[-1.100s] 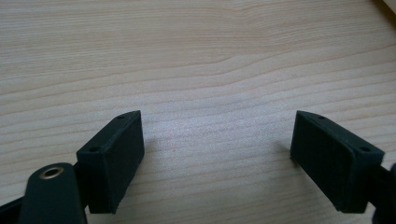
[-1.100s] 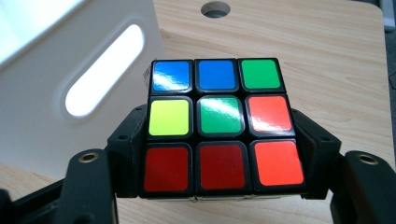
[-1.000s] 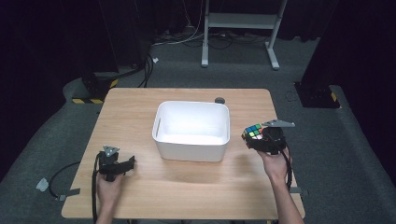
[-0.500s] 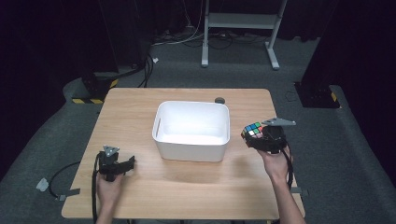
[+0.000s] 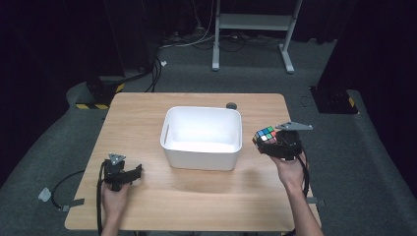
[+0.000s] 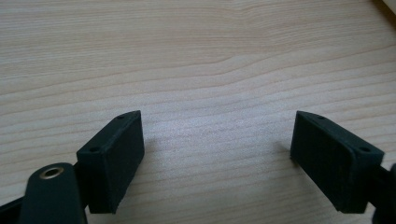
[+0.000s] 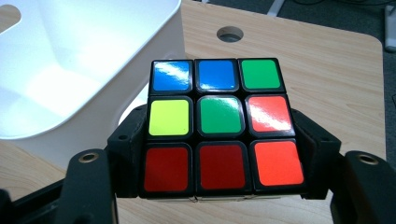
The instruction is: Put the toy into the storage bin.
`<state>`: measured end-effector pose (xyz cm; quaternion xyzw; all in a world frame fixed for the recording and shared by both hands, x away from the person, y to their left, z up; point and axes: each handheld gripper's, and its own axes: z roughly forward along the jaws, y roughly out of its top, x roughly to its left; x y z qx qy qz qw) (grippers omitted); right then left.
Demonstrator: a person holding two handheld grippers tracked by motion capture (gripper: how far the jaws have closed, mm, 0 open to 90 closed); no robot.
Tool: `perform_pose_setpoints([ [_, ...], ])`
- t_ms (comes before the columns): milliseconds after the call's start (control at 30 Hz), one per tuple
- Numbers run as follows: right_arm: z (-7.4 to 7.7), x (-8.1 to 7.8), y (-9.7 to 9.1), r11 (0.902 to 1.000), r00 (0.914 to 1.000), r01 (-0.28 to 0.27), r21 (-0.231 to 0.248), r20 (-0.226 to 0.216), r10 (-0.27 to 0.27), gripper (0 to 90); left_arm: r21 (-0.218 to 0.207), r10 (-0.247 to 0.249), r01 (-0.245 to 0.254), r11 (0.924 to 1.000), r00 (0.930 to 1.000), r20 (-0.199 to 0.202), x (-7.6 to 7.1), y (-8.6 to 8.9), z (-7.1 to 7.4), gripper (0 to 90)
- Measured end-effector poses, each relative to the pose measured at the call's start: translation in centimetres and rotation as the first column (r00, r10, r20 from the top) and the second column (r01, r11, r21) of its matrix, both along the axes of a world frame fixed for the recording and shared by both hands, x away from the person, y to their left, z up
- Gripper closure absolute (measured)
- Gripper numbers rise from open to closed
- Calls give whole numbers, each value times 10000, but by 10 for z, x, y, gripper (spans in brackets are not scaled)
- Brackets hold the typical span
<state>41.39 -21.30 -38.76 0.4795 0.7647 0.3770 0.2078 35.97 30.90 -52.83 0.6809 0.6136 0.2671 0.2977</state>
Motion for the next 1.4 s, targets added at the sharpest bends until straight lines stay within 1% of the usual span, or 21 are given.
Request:
perform_pose_setpoints([
  [133, 4, 0, 1, 10000, 10000, -59, 63, 51, 58, 338, 1, -3, 3, 10000, 10000, -2, 0, 0, 0, 175],
  [267, 8, 0, 1, 10000, 9999, -72, 29, 107, 71, 338, -1, -1, 1, 10000, 10000, 3, 0, 0, 0, 175],
  [367, 15, 1, 3, 10000, 9999, -46, -52, 127, 47, 338, 0, -4, 4, 10000, 10000, 1, 0, 0, 0, 175],
  [500, 23, 3, 8, 9998, 9996, -179, -131, 193, 182, 338, 1, -5, 5, 10000, 10000, 2, 0, 0, 0, 175],
  [567, 27, 4, 11, 9997, 9993, -245, -82, 264, 247, 338, 0, -4, 4, 10000, 10000, 4, 0, 0, 0, 175],
  [700, 35, 7, 15, 9995, 9992, -316, -44, 261, 317, 338, 0, -4, 4, 10000, 10000, 3, 0, 0, 0, 175],
  [867, 46, 9, 22, 9993, 9982, -375, -3, 467, 375, 338, 2, -3, 3, 10000, 10000, 3, 0, 0, 0, 175],
  [967, 50, 10, 24, 9992, 9981, -397, -14, 480, 397, 338, 4, -5, 5, 10000, 10000, 2, 0, 0, 0, 175],
  [1033, 55, 13, 28, 9989, 9978, -473, -71, 467, 475, 338, 1, -3, 3, 10000, 10000, 3, 0, 0, 0, 175],
  [1067, 55, 13, 28, 9989, 9978, -473, -71, 467, 475, 338, 1, -3, 3, 10000, 10000, 3, 0, 0, 0, 175],
  [1167, 64, 15, 34, 9983, 9968, -582, -82, 545, 585, 338, 6, -6, 6, 10000, 10000, 0, 0, 0, 0, 175],
  [1200, 64, 15, 34, 9983, 9968, -582, -82, 545, 585, 338, 2, -1, 1, 10000, 10000, 3, 0, 0, 0, 175],
  [1233, 68, 16, 38, 9979, 9963, -642, -93, 571, 646, 338, 1, 0, 0, 10000, 10000, 5, 0, 0, 0, 175],
  [1400, 74, 20, 47, 9970, 9955, -769, -123, 553, 774, 338, -1, 0, 0, 10000, 10000, 4, 0, 0, 0, 175],
])
